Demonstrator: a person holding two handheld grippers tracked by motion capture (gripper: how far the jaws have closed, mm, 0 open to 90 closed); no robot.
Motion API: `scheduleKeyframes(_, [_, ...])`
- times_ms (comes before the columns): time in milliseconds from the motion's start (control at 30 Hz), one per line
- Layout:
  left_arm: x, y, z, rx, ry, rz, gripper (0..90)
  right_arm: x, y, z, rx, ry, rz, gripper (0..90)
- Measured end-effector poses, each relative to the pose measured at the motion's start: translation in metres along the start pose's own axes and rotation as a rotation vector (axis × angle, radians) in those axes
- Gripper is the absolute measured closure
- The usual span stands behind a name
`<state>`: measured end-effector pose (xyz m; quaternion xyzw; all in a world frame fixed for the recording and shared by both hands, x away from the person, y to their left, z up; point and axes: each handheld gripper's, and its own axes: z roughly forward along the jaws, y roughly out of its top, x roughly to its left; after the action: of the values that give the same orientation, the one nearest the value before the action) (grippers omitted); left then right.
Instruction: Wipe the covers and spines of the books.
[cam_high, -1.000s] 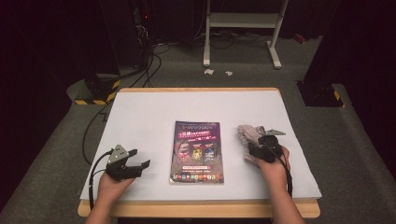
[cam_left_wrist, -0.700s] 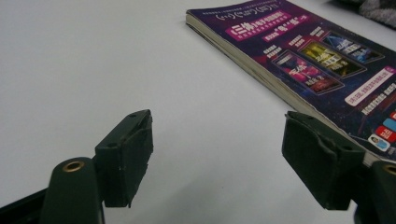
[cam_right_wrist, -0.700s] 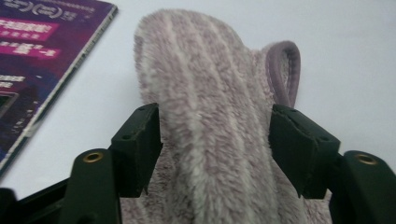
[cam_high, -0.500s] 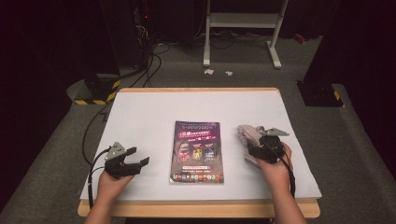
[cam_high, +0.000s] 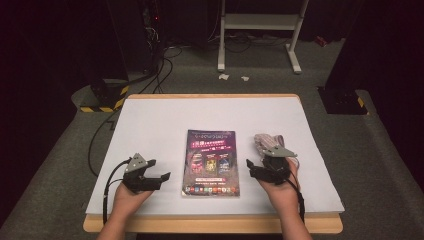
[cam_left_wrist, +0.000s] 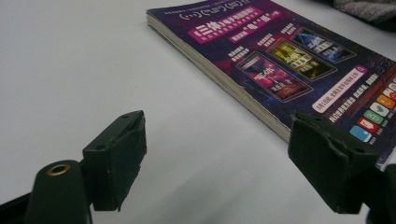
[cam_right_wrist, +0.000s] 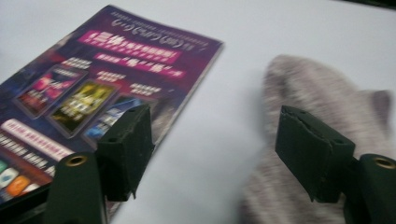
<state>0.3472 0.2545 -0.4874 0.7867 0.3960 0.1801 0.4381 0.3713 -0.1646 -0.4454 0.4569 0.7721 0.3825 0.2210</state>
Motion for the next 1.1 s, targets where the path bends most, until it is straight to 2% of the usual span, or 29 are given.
scheduleKeyframes(33, [-0.002,0.000,0.002,0.005,-0.001,0.005,18.8,0.004,-0.002,0.001,-0.006,0.009,0.000,26.0])
scheduleKeyframes(100, [-0.007,0.001,0.004,0.016,-0.008,0.025,18.8,0.012,-0.007,0.003,-0.020,0.032,-0.015,31.7])
scheduleKeyframes(167, [-0.011,0.002,0.004,0.022,-0.012,0.044,18.5,0.020,-0.013,0.006,-0.026,0.052,-0.032,32.1])
scheduleKeyframes(233, [-0.017,0.003,0.007,0.024,-0.039,0.034,18.8,0.025,-0.018,0.013,0.005,0.065,-0.051,29.7])
scheduleKeyframes(333, [-0.029,0.005,0.015,0.057,-0.062,0.038,19.2,0.028,-0.029,0.022,0.051,0.097,-0.020,28.1])
scheduleKeyframes(500, [-0.046,0.014,0.034,0.120,-0.089,0.006,21.2,0.040,-0.039,0.036,0.098,0.129,-0.038,31.2])
scheduleKeyframes(600, [-0.052,0.017,0.046,0.153,-0.072,0.001,22.8,0.047,-0.040,0.038,0.097,0.150,-0.052,30.8])
scheduleKeyframes(733, [-0.052,0.018,0.058,0.204,-0.049,-0.008,22.0,0.051,-0.041,0.039,0.101,0.156,-0.050,28.9])
scheduleKeyframes(867, [-0.054,0.016,0.058,0.185,-0.049,-0.011,21.6,0.049,-0.043,0.041,0.110,0.165,-0.021,28.5])
scheduleKeyframes(1000, [-0.056,0.015,0.057,0.179,-0.070,0.004,29.8,0.051,-0.044,0.040,0.111,0.161,-0.010,28.3])
scheduleKeyframes(1100, [-0.057,0.014,0.056,0.172,-0.066,0.008,30.2,0.052,-0.044,0.040,0.113,0.158,0.005,28.5])
